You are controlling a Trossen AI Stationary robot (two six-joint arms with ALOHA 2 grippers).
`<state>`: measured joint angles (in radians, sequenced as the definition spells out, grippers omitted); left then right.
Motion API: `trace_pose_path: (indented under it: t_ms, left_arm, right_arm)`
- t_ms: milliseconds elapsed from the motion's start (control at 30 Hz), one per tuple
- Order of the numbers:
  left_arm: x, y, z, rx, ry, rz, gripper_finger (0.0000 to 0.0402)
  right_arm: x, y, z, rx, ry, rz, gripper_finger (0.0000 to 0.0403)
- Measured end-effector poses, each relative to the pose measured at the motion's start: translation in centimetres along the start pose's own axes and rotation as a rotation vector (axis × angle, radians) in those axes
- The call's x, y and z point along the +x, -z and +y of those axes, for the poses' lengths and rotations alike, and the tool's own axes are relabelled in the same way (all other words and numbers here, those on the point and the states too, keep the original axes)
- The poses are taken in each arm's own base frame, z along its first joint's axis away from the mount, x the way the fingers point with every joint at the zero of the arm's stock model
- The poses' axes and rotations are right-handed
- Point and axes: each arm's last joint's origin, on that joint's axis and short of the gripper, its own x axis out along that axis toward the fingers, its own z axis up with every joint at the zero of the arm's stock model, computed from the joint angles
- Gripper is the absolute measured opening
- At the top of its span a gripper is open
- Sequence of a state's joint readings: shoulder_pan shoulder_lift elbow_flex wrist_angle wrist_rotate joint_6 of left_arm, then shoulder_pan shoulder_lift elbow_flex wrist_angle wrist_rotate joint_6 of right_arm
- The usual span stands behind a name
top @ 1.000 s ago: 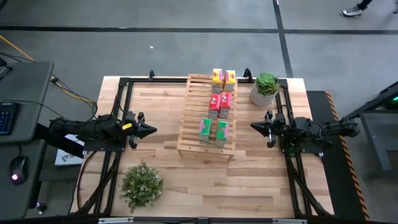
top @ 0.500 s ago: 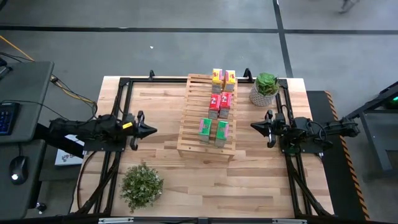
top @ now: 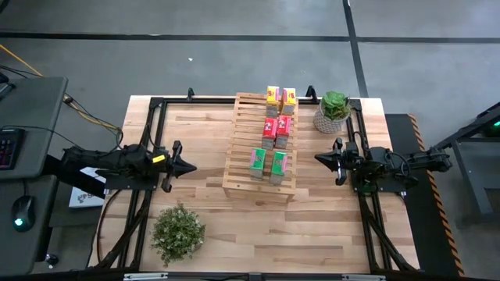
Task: Stack cereal on shelf
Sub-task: Return to Home Position
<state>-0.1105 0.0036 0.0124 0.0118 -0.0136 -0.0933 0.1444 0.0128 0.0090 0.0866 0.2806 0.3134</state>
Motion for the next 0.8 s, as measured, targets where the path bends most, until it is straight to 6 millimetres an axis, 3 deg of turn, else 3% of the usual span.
trace_pose_path:
  t_ms: [367, 800]
  left_arm:
    - [-0.4, 0.2, -2.5, -0.006, 0.264, 0.023, 0.0]
    - [-0.4, 0.3, -2.7, -0.005, 0.287, 0.034, 0.0]
  right_arm:
    - [0.0, 0.0, 0.0, 0.0, 0.0, 0.001, 0.0]
    - [0.0, 0.0, 0.0, 0.0, 0.0, 0.001, 0.0]
